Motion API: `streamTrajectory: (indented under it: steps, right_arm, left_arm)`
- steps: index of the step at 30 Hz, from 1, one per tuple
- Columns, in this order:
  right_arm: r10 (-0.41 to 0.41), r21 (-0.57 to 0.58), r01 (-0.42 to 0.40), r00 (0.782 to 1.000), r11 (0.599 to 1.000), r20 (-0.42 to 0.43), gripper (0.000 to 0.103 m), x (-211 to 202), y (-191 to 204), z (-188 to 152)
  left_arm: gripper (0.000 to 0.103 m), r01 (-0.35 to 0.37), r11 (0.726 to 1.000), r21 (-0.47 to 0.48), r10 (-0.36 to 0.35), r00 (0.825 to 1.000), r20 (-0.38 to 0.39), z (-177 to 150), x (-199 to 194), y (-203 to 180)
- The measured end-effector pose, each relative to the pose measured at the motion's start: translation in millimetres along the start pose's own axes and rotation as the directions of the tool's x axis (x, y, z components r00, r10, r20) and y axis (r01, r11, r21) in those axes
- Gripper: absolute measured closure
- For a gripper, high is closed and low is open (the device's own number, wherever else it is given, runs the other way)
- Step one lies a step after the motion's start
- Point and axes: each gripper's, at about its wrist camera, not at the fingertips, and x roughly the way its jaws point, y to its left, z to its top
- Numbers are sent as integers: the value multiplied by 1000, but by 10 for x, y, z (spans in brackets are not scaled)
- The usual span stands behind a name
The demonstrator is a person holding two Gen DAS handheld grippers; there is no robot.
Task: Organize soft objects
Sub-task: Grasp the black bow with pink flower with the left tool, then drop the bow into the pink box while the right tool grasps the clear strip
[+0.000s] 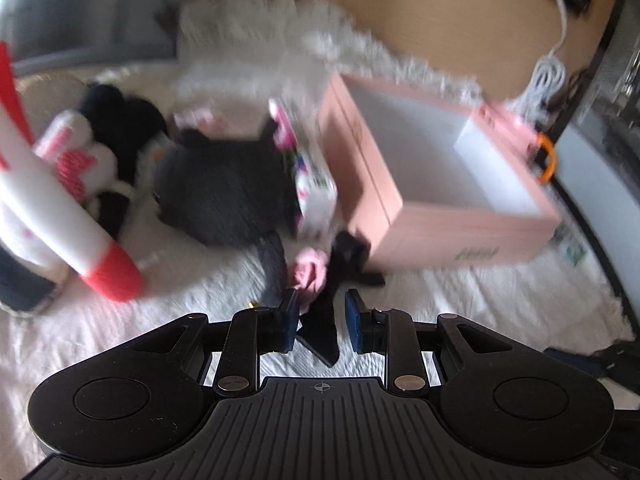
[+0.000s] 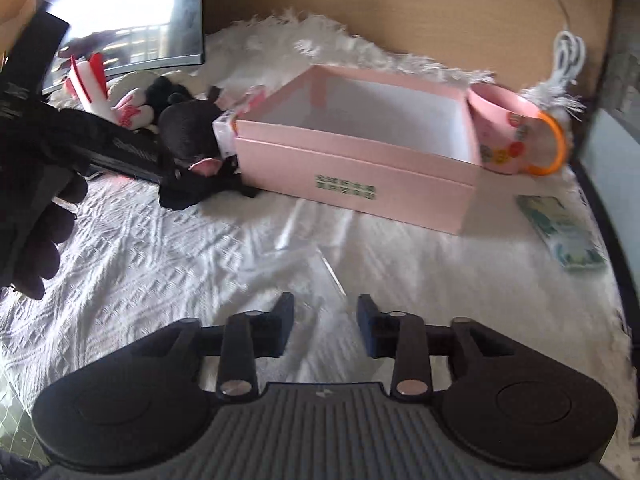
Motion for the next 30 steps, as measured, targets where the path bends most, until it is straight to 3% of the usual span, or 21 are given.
streamTrajectory:
  steps: [3, 6, 12, 17, 21, 26, 28, 30]
  right_arm:
    - [-19, 19, 19, 1000, 1000, 5, 57, -44, -37, -48]
    - [-39, 9, 39, 999, 999, 9, 55, -61, -29, -89]
    - [-33, -27, 33, 999, 999, 7, 47, -63, 61, -71]
    - [21, -50, -20, 999, 999, 36, 28, 29, 172, 40]
    - [67, -85, -64, 997, 994, 31, 25, 281, 274, 169]
    - [41, -99, -39, 999, 994, 19, 14, 559, 283, 241]
    - [65, -80, -64, 998, 995, 5, 16, 575, 224, 261]
    - [76, -58, -76, 997, 995, 0, 34, 536, 188, 279]
  left_arm:
    - [81, -24, 999, 30, 24, 1000, -14, -79, 14, -70]
    - [85, 6, 997, 79, -5, 1000, -13, -235, -90, -113]
    - [87, -32, 988, 151, 36, 999, -19, -574, -422, -65]
    - [87, -22, 992, 127, 25, 999, -22, -715, -607, 72]
    - [87, -13, 995, 95, 15, 1000, -23, -782, -604, 84]
    - [87, 4, 999, 52, -5, 1000, 4, -774, -528, 66]
    - [86, 5, 999, 47, -6, 1000, 18, -756, -488, 51]
    - [86, 6, 999, 48, -7, 1000, 22, -730, -454, 30]
